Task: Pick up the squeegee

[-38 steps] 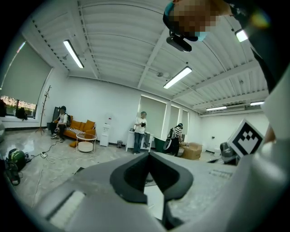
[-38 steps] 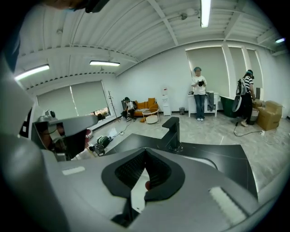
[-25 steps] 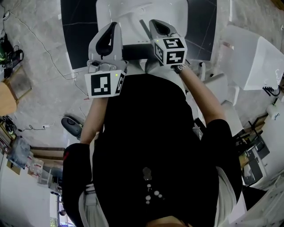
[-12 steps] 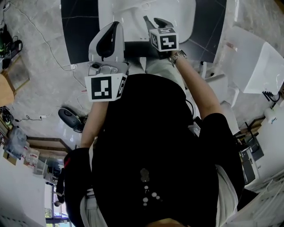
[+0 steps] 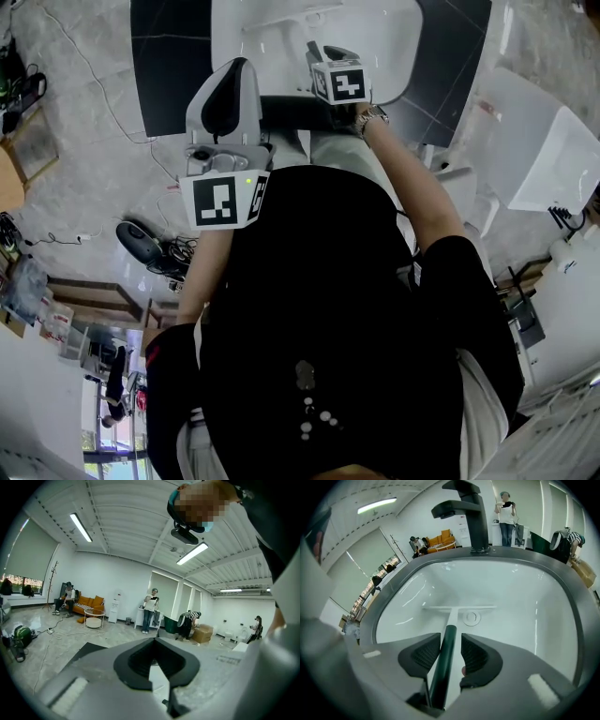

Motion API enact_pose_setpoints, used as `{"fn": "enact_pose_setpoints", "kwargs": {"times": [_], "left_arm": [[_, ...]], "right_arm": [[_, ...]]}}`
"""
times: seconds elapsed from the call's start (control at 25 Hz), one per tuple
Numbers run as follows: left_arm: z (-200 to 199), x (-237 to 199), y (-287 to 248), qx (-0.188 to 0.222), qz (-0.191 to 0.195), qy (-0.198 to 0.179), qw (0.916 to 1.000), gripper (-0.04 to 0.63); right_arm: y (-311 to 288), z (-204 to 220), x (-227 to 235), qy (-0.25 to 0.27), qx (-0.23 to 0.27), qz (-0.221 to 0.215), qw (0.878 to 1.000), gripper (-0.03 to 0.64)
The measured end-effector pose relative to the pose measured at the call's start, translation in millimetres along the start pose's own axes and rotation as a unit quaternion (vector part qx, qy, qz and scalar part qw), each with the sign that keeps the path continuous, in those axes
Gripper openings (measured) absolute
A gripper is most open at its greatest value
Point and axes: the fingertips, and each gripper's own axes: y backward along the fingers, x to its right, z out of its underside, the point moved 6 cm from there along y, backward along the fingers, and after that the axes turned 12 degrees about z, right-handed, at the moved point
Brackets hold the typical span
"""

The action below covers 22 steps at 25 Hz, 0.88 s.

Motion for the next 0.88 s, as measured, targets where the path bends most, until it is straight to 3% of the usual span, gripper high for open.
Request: {"fn": "enact_pose_setpoints", "kwargs": {"times": [0.32, 0.68, 0.88], "left_arm": [[4.4, -5.2, 3.6, -0.001, -0.025, 0.009, 0.9996, 0.002], [4.6, -4.1, 10.7, 0.003, -0.038, 0.006, 0.9993, 0.002], [3.6, -3.5, 14.7, 0.008, -0.037, 0.008, 0.9992, 0.002]], "right_arm": [[-18.2, 5.3, -4.2, -0.012, -0.035, 0.009, 0.999, 0.122], [-15.4, 10.6, -3.7, -0.020, -0.037, 0.032, 0.999, 0.098], [-5.7, 7.0, -4.5, -0.008, -0.009, 0.037, 0.999, 0.097]]}}
